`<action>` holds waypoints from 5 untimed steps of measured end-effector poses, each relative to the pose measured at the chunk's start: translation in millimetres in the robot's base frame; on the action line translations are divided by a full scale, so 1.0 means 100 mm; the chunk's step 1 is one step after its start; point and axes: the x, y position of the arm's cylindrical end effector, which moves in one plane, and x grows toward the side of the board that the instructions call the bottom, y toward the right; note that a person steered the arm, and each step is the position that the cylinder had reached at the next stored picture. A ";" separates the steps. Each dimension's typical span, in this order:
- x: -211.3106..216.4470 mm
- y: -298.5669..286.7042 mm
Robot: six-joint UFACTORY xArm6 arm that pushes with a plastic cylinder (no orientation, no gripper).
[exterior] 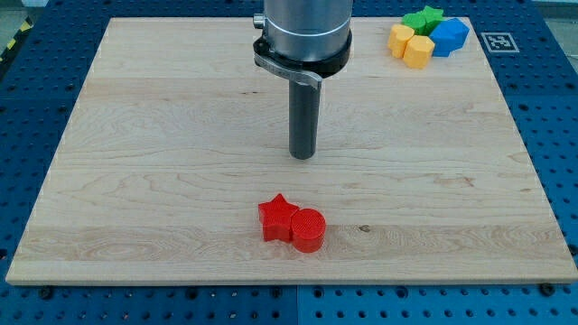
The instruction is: Point your arm closer to the red circle
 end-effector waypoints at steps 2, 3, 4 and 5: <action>0.14 0.06; 0.38 0.50; 0.43 1.03; 0.85 1.37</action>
